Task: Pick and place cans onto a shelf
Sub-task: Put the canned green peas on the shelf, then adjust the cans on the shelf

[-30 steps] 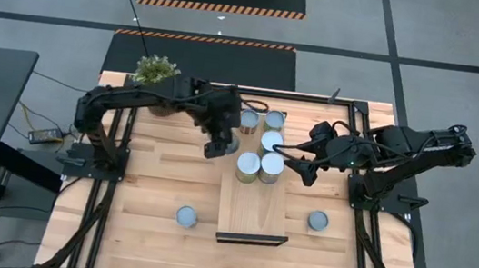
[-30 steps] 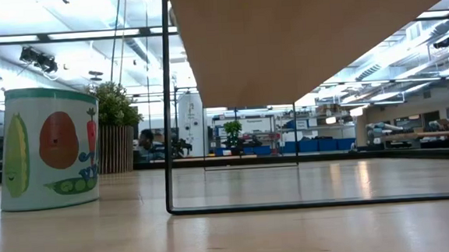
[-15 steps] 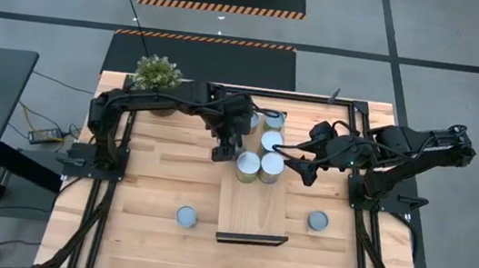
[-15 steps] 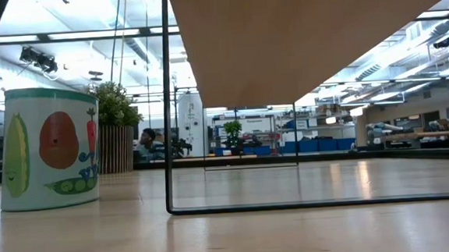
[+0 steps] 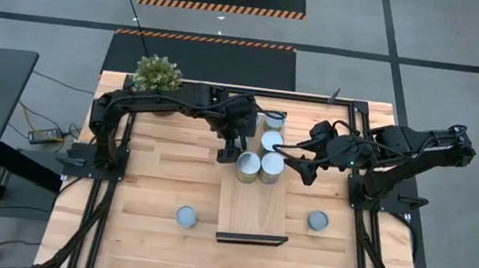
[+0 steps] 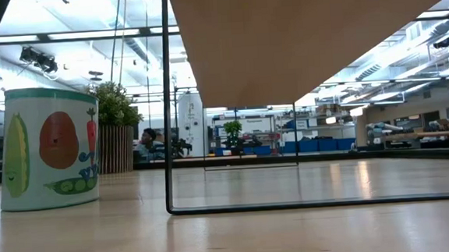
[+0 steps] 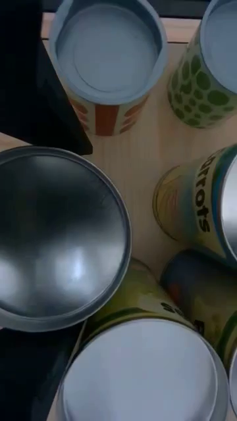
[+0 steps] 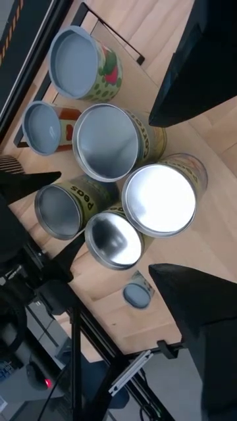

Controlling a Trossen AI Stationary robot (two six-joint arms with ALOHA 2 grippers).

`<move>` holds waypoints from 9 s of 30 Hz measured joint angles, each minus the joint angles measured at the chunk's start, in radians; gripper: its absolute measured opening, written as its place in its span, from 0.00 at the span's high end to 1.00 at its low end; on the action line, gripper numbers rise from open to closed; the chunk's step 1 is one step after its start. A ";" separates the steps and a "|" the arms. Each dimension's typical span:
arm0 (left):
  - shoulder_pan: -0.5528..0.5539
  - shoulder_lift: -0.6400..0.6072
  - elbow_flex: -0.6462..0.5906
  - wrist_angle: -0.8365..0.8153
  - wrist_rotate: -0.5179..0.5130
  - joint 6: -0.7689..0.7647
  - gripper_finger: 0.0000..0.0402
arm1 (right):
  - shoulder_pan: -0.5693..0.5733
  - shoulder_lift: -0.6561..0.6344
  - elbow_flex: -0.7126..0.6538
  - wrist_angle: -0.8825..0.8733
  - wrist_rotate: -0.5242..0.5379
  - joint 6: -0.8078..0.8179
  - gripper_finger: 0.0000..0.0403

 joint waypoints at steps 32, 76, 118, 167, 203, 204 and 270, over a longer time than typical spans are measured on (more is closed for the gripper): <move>0.043 -0.006 0.224 -0.279 -0.079 0.042 0.06 | -0.022 0.000 0.000 -0.015 -0.009 -0.020 0.10; 0.048 -0.016 -0.021 0.014 -0.161 -0.060 0.06 | -0.259 -0.024 0.000 -0.111 -0.105 -0.208 0.10; 0.086 -0.016 -0.020 0.024 -0.266 -0.018 0.07 | -0.620 0.053 -0.241 0.191 -0.379 -0.515 0.10; -0.038 -0.016 -0.019 0.001 -0.236 -0.064 0.07 | -0.506 0.108 -0.242 0.228 -0.437 -0.513 0.10; 0.010 -0.054 -0.019 0.052 -0.266 0.000 0.14 | -0.583 0.129 -0.195 0.337 -0.555 -0.496 0.10; 0.019 -0.052 -0.019 0.069 -0.246 0.010 0.14 | -0.583 0.129 -0.195 0.331 -0.561 -0.492 0.10; -0.041 -0.050 -0.019 -0.114 -0.117 -0.006 0.14 | -0.306 -0.049 -0.343 0.189 -0.370 -0.266 0.10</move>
